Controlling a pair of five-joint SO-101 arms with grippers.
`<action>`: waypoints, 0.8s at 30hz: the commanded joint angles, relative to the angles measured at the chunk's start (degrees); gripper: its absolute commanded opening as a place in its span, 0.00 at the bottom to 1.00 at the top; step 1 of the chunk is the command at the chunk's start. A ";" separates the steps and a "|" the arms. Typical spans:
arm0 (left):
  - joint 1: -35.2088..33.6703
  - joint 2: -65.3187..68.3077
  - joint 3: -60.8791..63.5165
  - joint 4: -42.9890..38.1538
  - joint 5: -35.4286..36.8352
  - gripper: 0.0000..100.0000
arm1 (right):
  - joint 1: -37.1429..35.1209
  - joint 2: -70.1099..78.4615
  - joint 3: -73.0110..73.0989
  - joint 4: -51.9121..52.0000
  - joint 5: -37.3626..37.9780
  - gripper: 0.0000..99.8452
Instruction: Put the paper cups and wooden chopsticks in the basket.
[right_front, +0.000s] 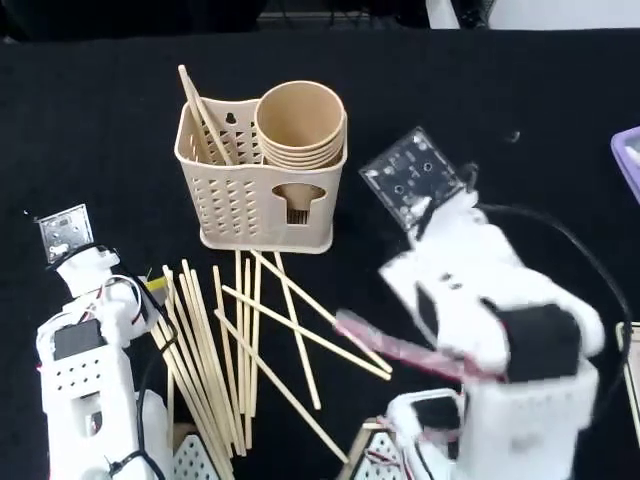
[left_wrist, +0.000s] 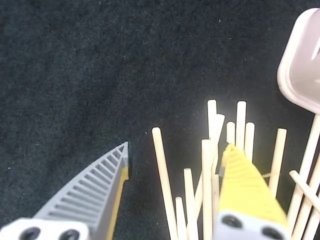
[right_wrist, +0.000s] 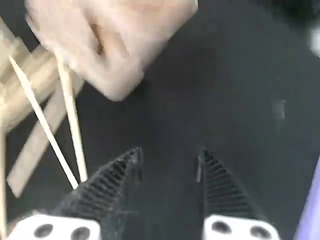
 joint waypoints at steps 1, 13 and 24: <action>0.40 -0.79 -0.22 -0.79 -0.09 0.29 | 23.82 -2.86 20.00 -2.37 30.59 0.18; 0.22 -0.79 -0.31 -0.79 -0.09 0.29 | 60.40 -10.07 43.03 -4.75 89.32 0.18; 0.40 -0.79 -0.31 -0.88 -0.09 0.29 | 80.00 -14.99 63.69 -28.40 103.47 0.19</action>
